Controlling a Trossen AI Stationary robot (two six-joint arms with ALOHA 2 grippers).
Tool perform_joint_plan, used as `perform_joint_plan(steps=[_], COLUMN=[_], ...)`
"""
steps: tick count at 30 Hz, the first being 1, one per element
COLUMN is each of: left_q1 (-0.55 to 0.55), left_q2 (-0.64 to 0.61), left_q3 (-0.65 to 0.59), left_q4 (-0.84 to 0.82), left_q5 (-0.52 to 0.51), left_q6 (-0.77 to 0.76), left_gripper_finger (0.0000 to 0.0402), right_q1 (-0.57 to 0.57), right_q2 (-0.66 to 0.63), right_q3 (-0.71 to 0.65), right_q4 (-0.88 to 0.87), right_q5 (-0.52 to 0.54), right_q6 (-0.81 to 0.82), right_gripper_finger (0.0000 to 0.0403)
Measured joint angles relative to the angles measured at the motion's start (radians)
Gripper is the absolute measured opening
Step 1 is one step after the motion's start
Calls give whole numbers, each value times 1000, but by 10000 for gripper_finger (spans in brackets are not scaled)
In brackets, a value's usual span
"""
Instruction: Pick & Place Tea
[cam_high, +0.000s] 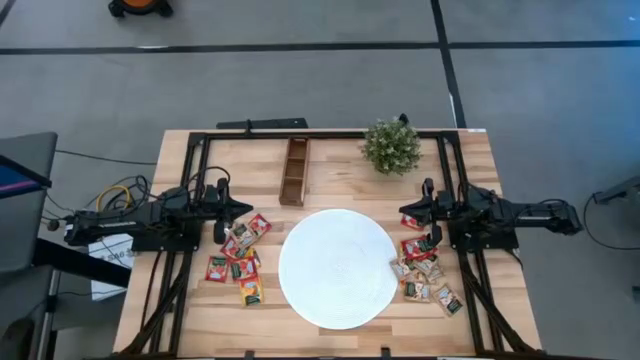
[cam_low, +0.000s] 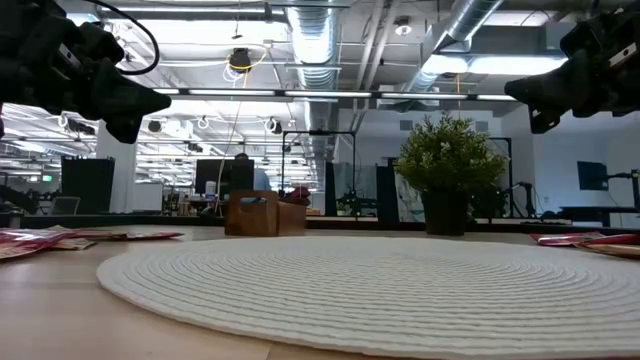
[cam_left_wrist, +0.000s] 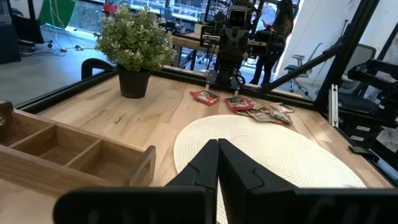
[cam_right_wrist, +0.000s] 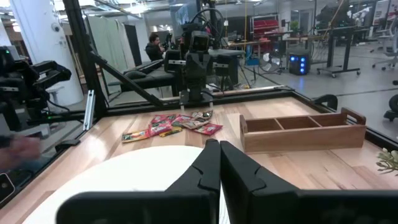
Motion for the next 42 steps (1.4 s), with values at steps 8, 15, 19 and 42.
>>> perform_joint_plan(steps=[8, 15, 19, 42], left_q1=[0, 0, 0, 0], left_q2=[0, 0, 0, -1], left_q3=[0, 0, 0, 0], left_q4=[0, 2, 2, 126], left_q5=[0, -48, -46, 78], left_q6=[22, 281, 268, 6], left_gripper_finger=[0, 0, 0, 0], right_q1=[0, 0, 0, 0], right_q2=[0, 0, 0, 0], right_q3=[0, 0, 0, 0], right_q4=[0, 0, 0, 0], right_q5=[0, 0, 0, 0], right_q6=[0, 0, 0, 0], right_gripper_finger=[0, 0, 0, 0])
